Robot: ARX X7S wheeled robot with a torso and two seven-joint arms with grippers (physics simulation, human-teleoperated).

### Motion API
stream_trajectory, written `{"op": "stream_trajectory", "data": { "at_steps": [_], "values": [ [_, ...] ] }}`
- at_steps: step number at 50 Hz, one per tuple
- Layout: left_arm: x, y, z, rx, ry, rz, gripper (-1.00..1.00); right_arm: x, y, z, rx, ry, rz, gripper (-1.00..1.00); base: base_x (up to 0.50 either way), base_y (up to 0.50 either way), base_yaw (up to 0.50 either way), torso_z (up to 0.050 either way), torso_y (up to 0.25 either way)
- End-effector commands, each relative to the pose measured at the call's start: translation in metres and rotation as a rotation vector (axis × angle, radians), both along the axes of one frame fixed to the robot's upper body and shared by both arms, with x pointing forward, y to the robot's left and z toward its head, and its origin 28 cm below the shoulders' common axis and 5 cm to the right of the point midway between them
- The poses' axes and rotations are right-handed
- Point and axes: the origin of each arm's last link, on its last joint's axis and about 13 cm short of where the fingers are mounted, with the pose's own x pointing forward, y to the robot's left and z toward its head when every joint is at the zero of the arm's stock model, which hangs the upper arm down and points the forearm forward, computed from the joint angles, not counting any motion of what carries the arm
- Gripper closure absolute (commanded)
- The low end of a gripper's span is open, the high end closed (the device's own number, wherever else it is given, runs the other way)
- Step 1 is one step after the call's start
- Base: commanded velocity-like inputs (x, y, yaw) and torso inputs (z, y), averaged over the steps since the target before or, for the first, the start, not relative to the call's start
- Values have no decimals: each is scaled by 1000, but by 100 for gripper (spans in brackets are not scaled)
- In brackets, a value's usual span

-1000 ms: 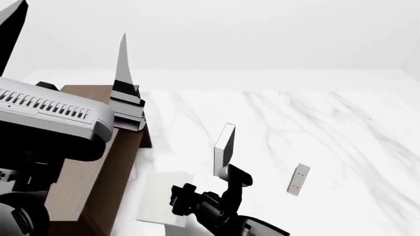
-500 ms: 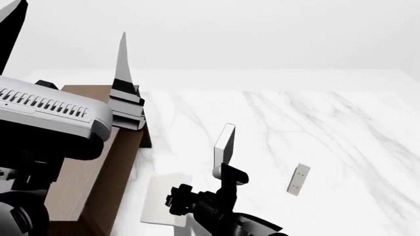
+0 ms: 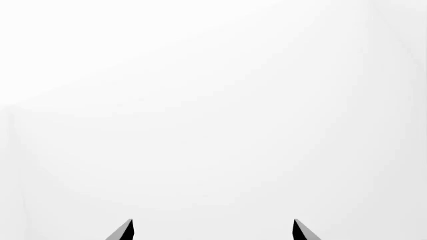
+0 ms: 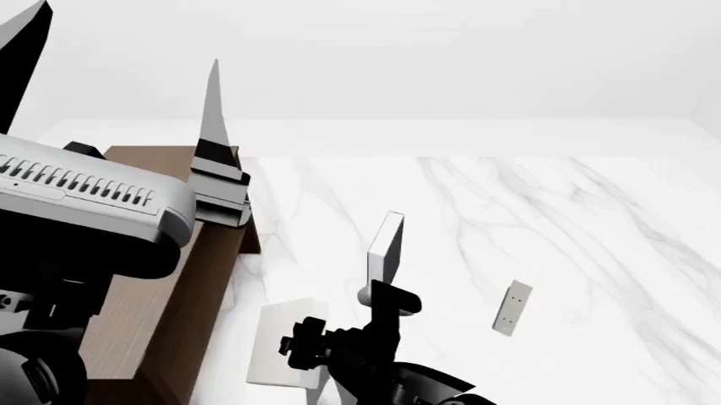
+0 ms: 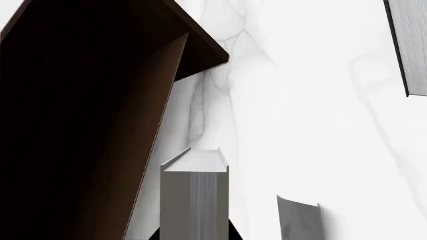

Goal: Pick up the book on the right and place it under the cabinet shelf.

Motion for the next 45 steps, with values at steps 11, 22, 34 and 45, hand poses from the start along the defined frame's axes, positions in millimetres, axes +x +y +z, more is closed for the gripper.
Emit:
{"op": "stream_trajectory", "data": {
  "at_steps": [11, 22, 34, 45],
  "values": [
    [0, 0, -1, -6, 2, -3, -100, 9, 6, 6, -48, -52, -6, 100, 0, 0, 0, 1, 1],
    [-1, 0, -1, -5, 2, -3, -100, 8, 6, 6, -48, -43, 9, -100, 0, 0, 0, 0, 1],
    [-1, 0, -1, -6, 2, -4, -100, 8, 4, 7, -61, -52, 11, -100, 0, 0, 0, 0, 1],
    [-3, 1, -1, -11, 0, -4, -100, 8, 0, 13, -105, -98, 8, -100, 0, 0, 0, 0, 0]
  ]
}}
